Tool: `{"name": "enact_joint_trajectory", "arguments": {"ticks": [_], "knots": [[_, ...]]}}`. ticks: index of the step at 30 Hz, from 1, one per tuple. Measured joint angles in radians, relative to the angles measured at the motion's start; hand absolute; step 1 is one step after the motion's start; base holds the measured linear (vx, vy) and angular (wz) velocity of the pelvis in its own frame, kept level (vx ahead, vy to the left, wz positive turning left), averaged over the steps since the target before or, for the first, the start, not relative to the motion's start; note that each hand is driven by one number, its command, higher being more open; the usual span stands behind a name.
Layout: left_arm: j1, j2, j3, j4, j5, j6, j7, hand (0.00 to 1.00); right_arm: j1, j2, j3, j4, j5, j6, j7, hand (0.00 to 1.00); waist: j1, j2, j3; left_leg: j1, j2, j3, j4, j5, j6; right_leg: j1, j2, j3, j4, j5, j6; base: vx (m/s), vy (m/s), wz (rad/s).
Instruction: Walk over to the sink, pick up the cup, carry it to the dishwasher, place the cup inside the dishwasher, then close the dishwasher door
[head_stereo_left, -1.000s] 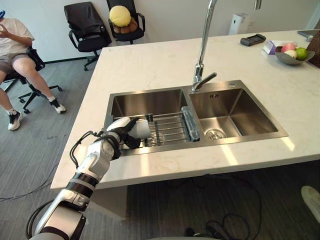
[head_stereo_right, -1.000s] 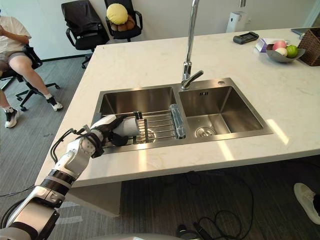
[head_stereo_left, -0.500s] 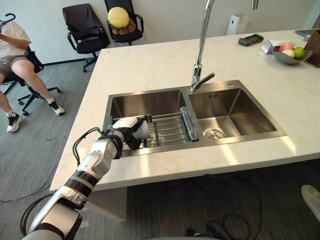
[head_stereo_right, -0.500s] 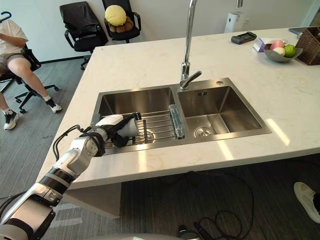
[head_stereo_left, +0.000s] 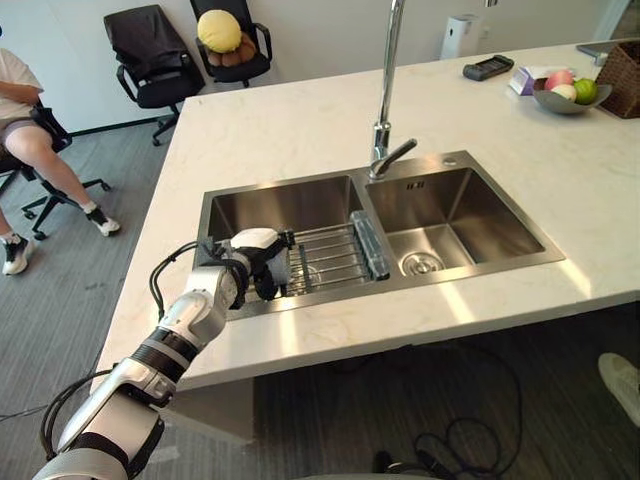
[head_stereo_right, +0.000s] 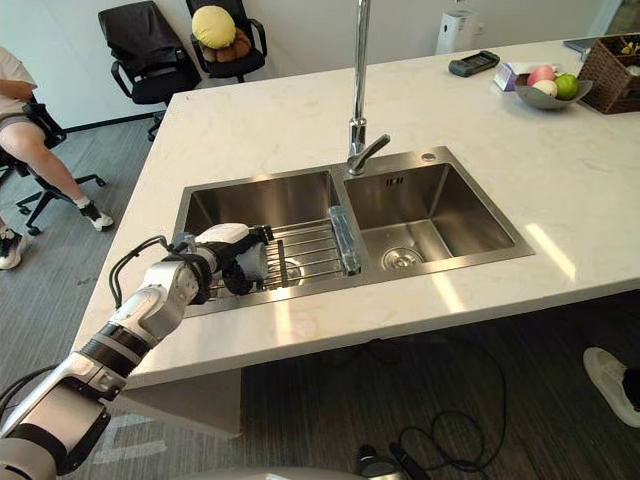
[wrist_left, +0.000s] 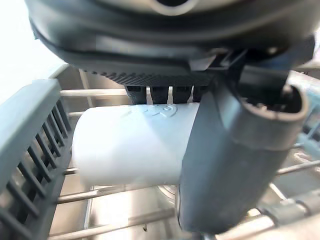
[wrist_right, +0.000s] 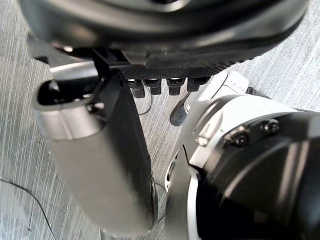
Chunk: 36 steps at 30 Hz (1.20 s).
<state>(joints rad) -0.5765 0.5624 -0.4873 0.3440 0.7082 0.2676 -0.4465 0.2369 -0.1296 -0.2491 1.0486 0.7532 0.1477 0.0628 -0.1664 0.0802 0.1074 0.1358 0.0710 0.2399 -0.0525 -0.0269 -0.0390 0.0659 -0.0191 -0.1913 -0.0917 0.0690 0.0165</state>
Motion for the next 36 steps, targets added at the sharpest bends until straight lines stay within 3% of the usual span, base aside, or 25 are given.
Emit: {"name": "enact_joint_trajectory", "arguments": {"ticks": [6,13,16,20,23,26,29,32,36], "knots": [[-0.004,-0.012,0.028,0.006,0.037,-0.002,-0.077,0.00,-0.006,0.000,0.004,0.001,0.000,-0.006,0.000,1.00,0.000,0.000,0.001,0.004,-0.001,0.001,0.000,-0.006,0.001,0.003,0.000,-0.001,0.000,0.002,-0.003,0.00,0.000,0.00],[-0.012,-0.023,0.028,0.009,0.058,-0.008,-0.079,0.00,-0.014,-0.002,0.021,0.001,0.000,-0.029,0.004,1.00,0.000,0.000,0.011,0.005,-0.002,-0.004,0.002,-0.007,0.001,0.007,-0.002,-0.008,0.000,-0.004,0.003,0.00,-0.001,0.01],[0.004,-0.016,0.020,0.017,0.036,-0.052,0.007,0.00,-0.014,-0.004,0.022,0.001,0.000,-0.032,0.007,1.00,0.002,0.002,0.018,0.005,-0.002,-0.011,0.002,-0.007,0.001,0.010,-0.003,-0.014,0.000,-0.009,0.003,-0.01,-0.009,0.07],[0.034,0.040,-0.053,0.027,-0.103,-0.146,0.275,0.00,-0.014,-0.006,0.023,0.002,0.000,-0.034,0.020,1.00,0.007,0.004,0.027,-0.005,-0.003,-0.032,0.005,-0.008,-0.001,0.011,-0.005,-0.034,0.000,-0.013,0.004,0.00,-0.005,0.16],[0.057,0.096,-0.106,0.002,-0.283,-0.232,0.453,0.00,-0.013,-0.007,0.022,0.002,-0.001,-0.037,0.032,1.00,0.011,0.010,0.038,-0.015,-0.005,-0.048,0.006,-0.007,0.002,0.010,-0.008,-0.052,0.000,-0.012,0.001,0.02,0.002,0.16],[0.121,0.140,-0.098,-0.115,-0.462,-0.252,0.545,0.00,-0.010,-0.007,0.022,0.002,-0.001,-0.040,0.039,1.00,0.015,0.012,0.040,-0.025,-0.007,-0.063,0.005,-0.008,0.004,0.011,-0.010,-0.074,0.006,-0.012,0.002,0.05,0.009,0.15],[0.228,0.141,-0.001,-0.364,-0.719,-0.285,0.579,0.00,-0.009,-0.009,0.018,0.001,-0.001,-0.041,0.040,1.00,0.048,0.012,0.040,-0.035,-0.015,-0.096,0.017,-0.007,0.005,0.013,-0.022,-0.092,0.006,-0.012,0.002,0.05,0.026,0.15],[0.298,0.086,0.178,-0.577,-1.006,-0.372,0.594,0.00,-0.013,-0.008,0.010,-0.012,-0.004,-0.039,0.047,1.00,0.086,0.013,0.039,-0.036,-0.026,-0.124,0.032,-0.007,0.005,0.029,-0.034,-0.118,0.006,-0.012,0.002,-0.03,0.022,0.20],[0.304,-0.025,0.555,-0.628,-1.312,-0.476,0.603,0.00,-0.036,0.000,-0.051,-0.014,-0.038,-0.038,0.072,1.00,0.132,0.014,0.032,-0.041,-0.035,-0.164,0.037,-0.002,0.012,0.043,-0.041,-0.149,0.006,-0.026,0.000,-0.10,-0.011,0.25]]}}
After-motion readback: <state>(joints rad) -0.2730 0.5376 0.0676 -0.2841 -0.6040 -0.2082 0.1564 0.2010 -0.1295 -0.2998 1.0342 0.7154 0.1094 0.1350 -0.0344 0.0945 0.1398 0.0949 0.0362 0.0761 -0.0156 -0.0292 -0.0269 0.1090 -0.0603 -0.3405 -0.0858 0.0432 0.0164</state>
